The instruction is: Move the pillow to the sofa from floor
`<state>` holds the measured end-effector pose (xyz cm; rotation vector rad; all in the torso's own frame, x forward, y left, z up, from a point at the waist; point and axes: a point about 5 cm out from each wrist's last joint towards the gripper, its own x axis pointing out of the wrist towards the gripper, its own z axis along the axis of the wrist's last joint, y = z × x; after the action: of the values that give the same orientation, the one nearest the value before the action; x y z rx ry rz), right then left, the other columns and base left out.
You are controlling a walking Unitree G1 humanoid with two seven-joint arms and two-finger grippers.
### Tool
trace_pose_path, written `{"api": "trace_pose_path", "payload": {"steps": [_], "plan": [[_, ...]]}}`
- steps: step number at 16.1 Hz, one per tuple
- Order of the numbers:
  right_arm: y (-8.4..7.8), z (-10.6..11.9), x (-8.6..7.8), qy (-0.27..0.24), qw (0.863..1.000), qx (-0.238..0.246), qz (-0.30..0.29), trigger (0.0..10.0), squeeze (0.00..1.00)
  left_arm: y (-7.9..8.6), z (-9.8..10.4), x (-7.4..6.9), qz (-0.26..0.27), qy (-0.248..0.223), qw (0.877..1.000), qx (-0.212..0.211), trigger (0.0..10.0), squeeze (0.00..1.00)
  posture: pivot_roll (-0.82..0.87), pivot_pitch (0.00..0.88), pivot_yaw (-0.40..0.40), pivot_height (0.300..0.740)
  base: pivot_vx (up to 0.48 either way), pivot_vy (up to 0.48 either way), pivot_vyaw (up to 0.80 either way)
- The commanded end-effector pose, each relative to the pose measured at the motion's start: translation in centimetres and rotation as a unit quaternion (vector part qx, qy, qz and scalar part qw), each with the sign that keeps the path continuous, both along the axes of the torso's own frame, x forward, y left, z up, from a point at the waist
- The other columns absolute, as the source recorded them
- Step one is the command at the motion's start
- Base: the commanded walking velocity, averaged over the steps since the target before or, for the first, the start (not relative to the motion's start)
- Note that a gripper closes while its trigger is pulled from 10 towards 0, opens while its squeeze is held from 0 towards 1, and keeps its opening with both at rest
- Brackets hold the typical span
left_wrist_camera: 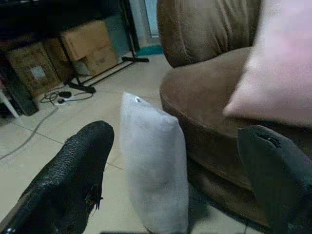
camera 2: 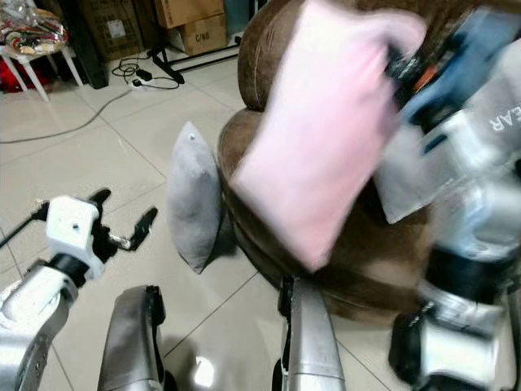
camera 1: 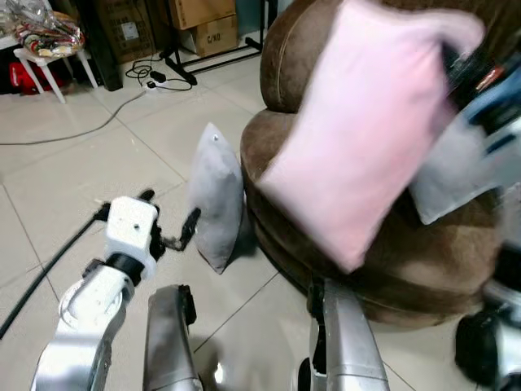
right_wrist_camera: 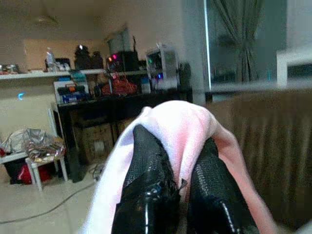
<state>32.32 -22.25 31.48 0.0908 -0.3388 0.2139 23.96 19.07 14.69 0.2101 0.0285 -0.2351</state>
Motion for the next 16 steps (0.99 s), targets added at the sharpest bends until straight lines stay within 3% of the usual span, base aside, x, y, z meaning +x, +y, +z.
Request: {"api": "trace_pose_path", "payload": {"steps": [1, 2, 3, 5, 7, 11, 16], "plan": [[1.5, -1.3, 0.3, 0.037, 0.998, -0.048, 0.019, 4.7, 0.00, 0.1, 0.3, 0.2, 0.008, -0.006, 1.000, 0.000, 10.0, 0.00, -0.07, 0.000, -0.012, 0.450, 0.000, 0.000, 0.00], [2.7, -3.7, 0.7, 0.087, 0.993, -0.082, 0.022, 10.0, 0.00, 0.1, 0.2, 0.3, 0.015, -0.008, 1.000, 0.010, 10.0, 0.00, -0.05, 0.000, -0.025, 0.450, 0.000, 0.000, 0.00], [4.0, -6.5, 1.2, 0.138, 0.985, -0.103, 0.018, 10.0, 0.00, 0.2, 0.4, 0.5, 0.026, -0.012, 0.999, 0.017, 10.0, 0.00, -0.04, 0.000, -0.037, 0.450, 0.000, 0.000, 0.00], [5.4, -9.1, 1.3, 0.157, 0.982, -0.106, 0.021, 10.0, 0.00, 0.4, 0.9, 0.6, 0.042, -0.023, 0.999, 0.011, 10.0, 0.00, -0.02, 0.000, -0.050, 0.450, 0.000, 0.000, 0.00], [5.7, -11.7, 1.0, 0.194, 0.978, -0.074, -0.004, 10.0, 0.00, 0.4, 0.9, 0.7, 0.051, -0.025, 0.998, 0.015, 10.0, 0.00, -0.02, 0.000, -0.049, 0.460, 0.000, 0.000, 0.00], [6.5, -14.0, 0.3, 0.223, 0.972, -0.068, -0.026, 10.0, 0.00, 0.4, 0.9, 1.3, 0.056, -0.027, 0.998, 0.025, 10.0, 0.00, -0.05, 0.000, -0.029, 0.490, 0.000, 0.000, 0.00], [7.1, -14.6, -0.2, 0.233, 0.970, -0.055, -0.031, 10.0, 0.00, 0.2, 0.7, 1.8, 0.066, -0.028, 0.997, 0.022, 10.0, 0.00, -0.06, 0.000, -0.024, 0.540, 0.000, 0.000, 0.00]]}}
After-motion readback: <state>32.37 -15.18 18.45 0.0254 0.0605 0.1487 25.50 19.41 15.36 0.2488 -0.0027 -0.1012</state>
